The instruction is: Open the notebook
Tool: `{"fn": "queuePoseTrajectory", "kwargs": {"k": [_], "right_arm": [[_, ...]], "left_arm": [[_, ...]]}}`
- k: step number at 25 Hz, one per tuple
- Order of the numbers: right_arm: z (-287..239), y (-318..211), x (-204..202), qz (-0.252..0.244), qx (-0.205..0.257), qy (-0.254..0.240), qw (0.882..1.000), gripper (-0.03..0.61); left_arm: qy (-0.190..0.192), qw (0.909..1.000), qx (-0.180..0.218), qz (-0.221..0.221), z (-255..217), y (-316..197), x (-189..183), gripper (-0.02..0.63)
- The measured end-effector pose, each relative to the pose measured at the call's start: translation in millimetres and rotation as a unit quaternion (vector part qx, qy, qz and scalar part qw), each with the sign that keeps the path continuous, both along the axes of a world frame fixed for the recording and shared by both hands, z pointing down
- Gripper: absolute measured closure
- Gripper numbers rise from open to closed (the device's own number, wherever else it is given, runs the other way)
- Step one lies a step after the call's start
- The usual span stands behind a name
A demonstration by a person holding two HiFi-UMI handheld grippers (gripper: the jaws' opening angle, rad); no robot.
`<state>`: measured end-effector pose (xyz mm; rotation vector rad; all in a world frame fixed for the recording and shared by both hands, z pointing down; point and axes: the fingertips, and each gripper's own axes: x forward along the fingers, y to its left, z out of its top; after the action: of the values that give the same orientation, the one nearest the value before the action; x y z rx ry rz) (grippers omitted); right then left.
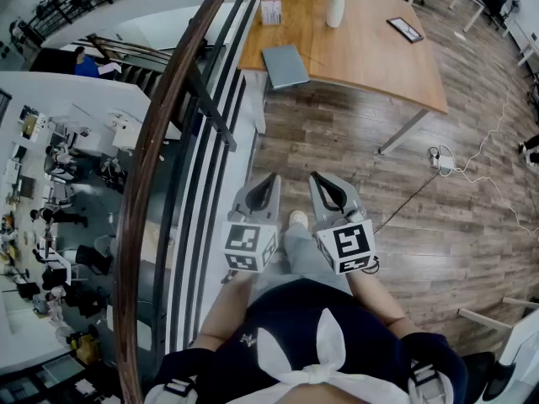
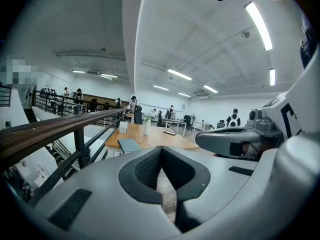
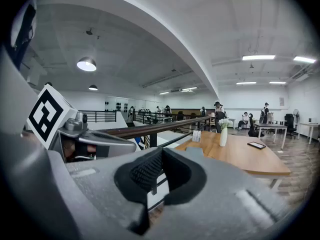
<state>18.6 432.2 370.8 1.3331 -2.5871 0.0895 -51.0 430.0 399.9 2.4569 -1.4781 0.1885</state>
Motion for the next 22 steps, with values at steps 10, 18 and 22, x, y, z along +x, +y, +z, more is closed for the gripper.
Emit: {"fn": "queuePoseTrajectory", "kwargs": {"k": [10,18,22], "right_arm": [[-8,-109,1,-0.01,0.012,-0.003,1.0,0.581],[-2,-182,-2,-0.051,0.031,0.015,0.998,0.58],[9,-213,-7,-0.078,0.031,0.026,0.996,0.578]], "left_arm": [[-0.009,0.9999,0.008,-0.008,-7,-105,-6,0.597],[-0.012,0.9994,0.006,-0.032,1,-176,-8,0.597],[-0.015,0.9988,0.0,-0.047,12,-203,-11,0.597]]}}
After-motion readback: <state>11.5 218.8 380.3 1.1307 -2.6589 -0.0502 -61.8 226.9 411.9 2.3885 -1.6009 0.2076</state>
